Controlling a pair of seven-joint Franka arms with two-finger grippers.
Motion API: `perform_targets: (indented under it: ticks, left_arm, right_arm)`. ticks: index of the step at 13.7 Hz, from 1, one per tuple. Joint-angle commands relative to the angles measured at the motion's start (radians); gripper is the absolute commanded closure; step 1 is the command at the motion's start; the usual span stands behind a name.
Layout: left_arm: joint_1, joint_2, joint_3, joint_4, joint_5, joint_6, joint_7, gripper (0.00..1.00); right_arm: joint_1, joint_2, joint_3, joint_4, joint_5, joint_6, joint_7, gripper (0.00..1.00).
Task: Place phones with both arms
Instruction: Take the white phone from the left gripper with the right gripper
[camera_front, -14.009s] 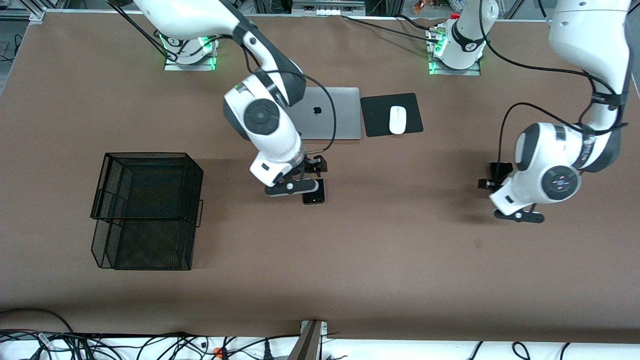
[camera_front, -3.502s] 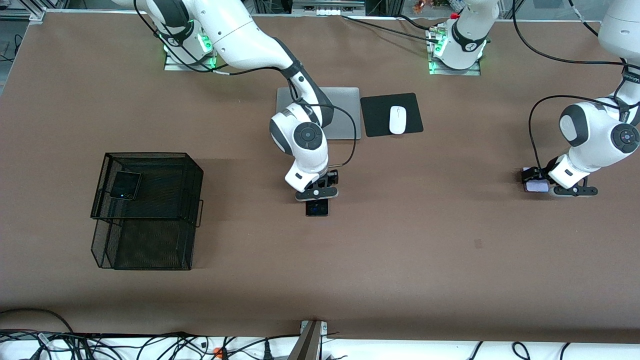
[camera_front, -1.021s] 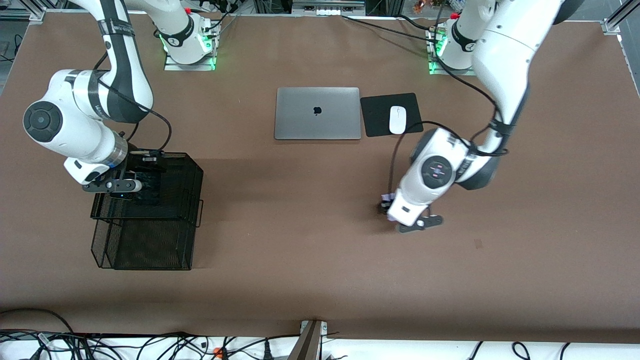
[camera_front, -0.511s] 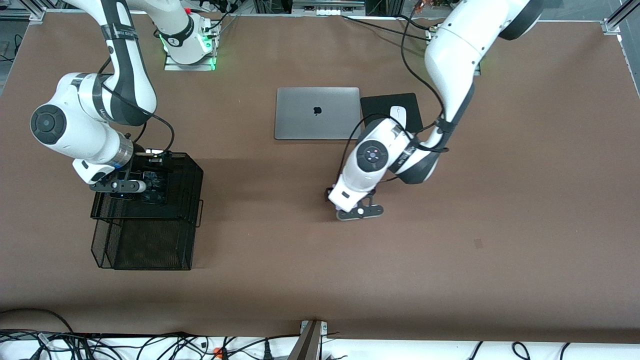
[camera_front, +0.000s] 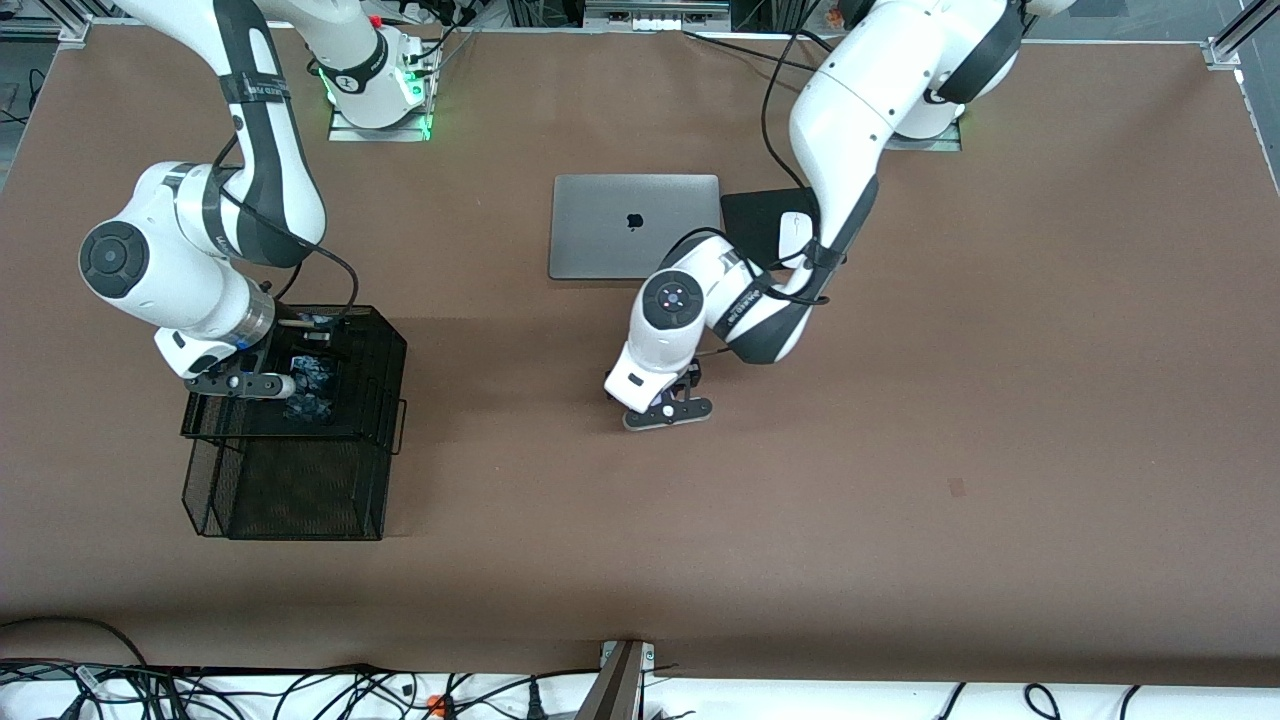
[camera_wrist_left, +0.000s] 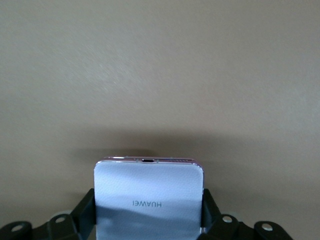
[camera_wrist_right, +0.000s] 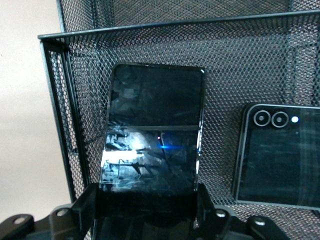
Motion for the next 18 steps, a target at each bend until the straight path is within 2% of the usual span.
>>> perform_targets:
  ticks: [1, 4, 5, 8, 9, 10, 11, 13, 15, 18]
  left_arm:
    - [-0.036, 0.016, 0.023, 0.046, -0.011, -0.035, -0.025, 1.00]
    - [-0.055, 0.035, 0.025, 0.049, -0.009, -0.027, -0.056, 1.00]
    - [-0.064, 0.041, 0.028, 0.049, -0.008, -0.023, -0.057, 1.00]
    - [-0.067, 0.044, 0.033, 0.051, -0.009, -0.023, -0.062, 1.00]
    - [-0.067, 0.044, 0.033, 0.051, -0.009, -0.024, -0.070, 0.95]
    - [-0.067, 0.044, 0.033, 0.051, -0.008, -0.024, -0.074, 0.50]
    - [-0.072, 0.044, 0.037, 0.049, -0.006, -0.024, -0.074, 0.01]
    - [-0.098, 0.029, 0.074, 0.051, -0.011, -0.038, -0.091, 0.00]
    - [-0.086, 0.001, 0.073, 0.060, -0.020, -0.113, -0.097, 0.00]
    - [0.009, -0.088, 0.057, 0.057, -0.020, -0.253, -0.079, 0.00]
  right_arm:
    - [0.002, -0.009, -0.003, 0.010, 0.037, 0.003, 0.007, 0.33]
    - [0.002, -0.010, -0.003, 0.022, 0.035, 0.000, 0.005, 0.20]
    - [0.004, -0.010, -0.003, 0.025, 0.035, 0.000, 0.000, 0.00]
    - [0.004, -0.012, -0.003, 0.042, 0.035, -0.010, -0.004, 0.00]
    - [0.004, -0.012, -0.003, 0.044, 0.035, -0.010, -0.006, 0.00]
    - [0.004, -0.013, -0.003, 0.050, 0.035, -0.010, -0.007, 0.00]
    - [0.004, -0.013, -0.003, 0.065, 0.035, -0.011, -0.009, 0.00]
    - [0.004, -0.013, -0.003, 0.108, 0.035, -0.046, -0.009, 0.00]
    - [0.013, -0.010, 0.002, 0.165, 0.035, -0.092, 0.000, 0.00]
    - [0.017, 0.014, 0.019, 0.267, 0.035, -0.180, 0.013, 0.00]
